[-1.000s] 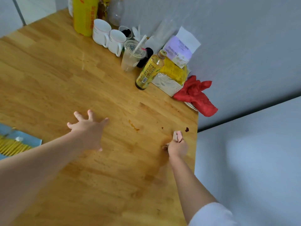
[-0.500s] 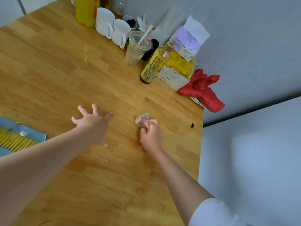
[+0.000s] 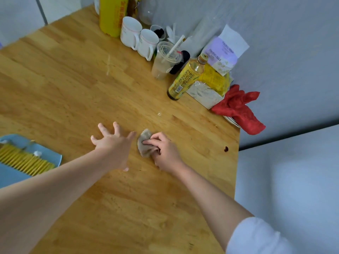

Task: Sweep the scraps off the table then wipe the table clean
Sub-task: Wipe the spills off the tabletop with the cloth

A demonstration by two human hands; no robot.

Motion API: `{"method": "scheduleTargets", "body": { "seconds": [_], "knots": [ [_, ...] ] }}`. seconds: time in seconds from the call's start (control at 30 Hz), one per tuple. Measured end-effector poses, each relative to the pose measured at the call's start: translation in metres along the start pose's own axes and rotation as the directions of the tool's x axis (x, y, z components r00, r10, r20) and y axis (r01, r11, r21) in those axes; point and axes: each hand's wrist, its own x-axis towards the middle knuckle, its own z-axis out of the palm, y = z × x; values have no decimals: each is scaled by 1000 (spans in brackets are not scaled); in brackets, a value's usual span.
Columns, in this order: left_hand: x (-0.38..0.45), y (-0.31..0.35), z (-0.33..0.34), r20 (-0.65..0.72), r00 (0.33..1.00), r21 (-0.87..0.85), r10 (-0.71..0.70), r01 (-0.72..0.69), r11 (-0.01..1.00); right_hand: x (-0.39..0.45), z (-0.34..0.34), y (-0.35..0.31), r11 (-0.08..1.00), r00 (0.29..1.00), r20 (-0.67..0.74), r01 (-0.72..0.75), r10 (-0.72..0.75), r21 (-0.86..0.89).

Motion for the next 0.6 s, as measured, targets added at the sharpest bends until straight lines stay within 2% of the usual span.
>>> {"method": "scheduleTargets", "body": {
  "seconds": [0.03, 0.07, 0.1, 0.13, 0.17, 0.2, 0.23, 0.27, 0.3, 0.33, 0.37, 0.4, 0.43, 0.47, 0.5, 0.53, 0.57, 0.6],
  "knots": [
    [0, 0, -1, 3, 1000, 0, -2, 2, 1000, 10, -11, 9, 1000, 1000, 25, -6, 7, -9],
    [0, 0, -2, 10, 1000, 1, -3, 3, 1000, 23, -23, 21, 995, 994, -38, -103, 103, 13],
    [0, 2, -3, 17, 1000, 0, -2, 2, 1000, 37, -37, 30, 967, 957, -133, -252, 256, 47],
    [0, 3, -4, 24, 1000, -1, -5, 5, 1000, 48, -51, 37, 894, 864, -229, -430, 449, 129],
    [0, 5, -5, 30, 1000, 4, -8, 8, 1000, 57, -59, 40, 788, 736, -282, -575, 616, 221],
    [0, 5, -6, 32, 999, 7, -12, 12, 1000, 61, -59, 37, 715, 646, -313, -658, 696, 233],
    [-1, 7, -6, 33, 999, 14, -15, 14, 1000, 59, -51, 28, 737, 657, -364, -660, 660, 146],
    [-2, 4, -7, 28, 999, 17, -17, 17, 1000, 53, -35, 16, 831, 765, -362, -554, 533, 54],
    [-2, 5, -6, 21, 1000, 25, -15, 15, 1000, 32, -18, 5, 939, 903, -266, -342, 336, 25],
    [-3, 4, -7, 19, 1000, 32, -16, 15, 999, 3, -4, -6, 992, 986, -114, -115, 119, 47],
    [-3, 5, -6, 19, 1000, 39, -16, 15, 999, -32, 3, -7, 995, 997, 35, 69, -72, 74],
    [-2, 5, -7, 20, 1000, 42, -19, 18, 999, -63, 1, 4, 983, 976, 124, 174, -181, 63],
    [-2, 5, -7, 21, 1000, 48, -18, 17, 999, -84, -10, 25, 982, 973, 131, 188, -191, 37],
    [-1, 4, -7, 21, 1000, 48, -15, 14, 999, -97, -25, 51, 997, 996, 49, 79, -80, 9],
    [-1, 5, -7, 21, 1000, 42, -10, 9, 999, -105, -46, 79, 991, 988, -78, -133, 132, -2],
    [-1, 5, -6, 26, 1000, 34, -12, 11, 999, -110, -69, 103, 926, 905, -199, -375, 376, 42],
    [-1, 6, -7, 31, 999, 29, -20, 19, 999, -111, -92, 124, 805, 746, -310, -575, 589, 147],
    [0, 7, -7, 39, 999, 23, -34, 33, 999, -114, -109, 142, 673, 575, -362, -686, 734, 275]
  ]
}}
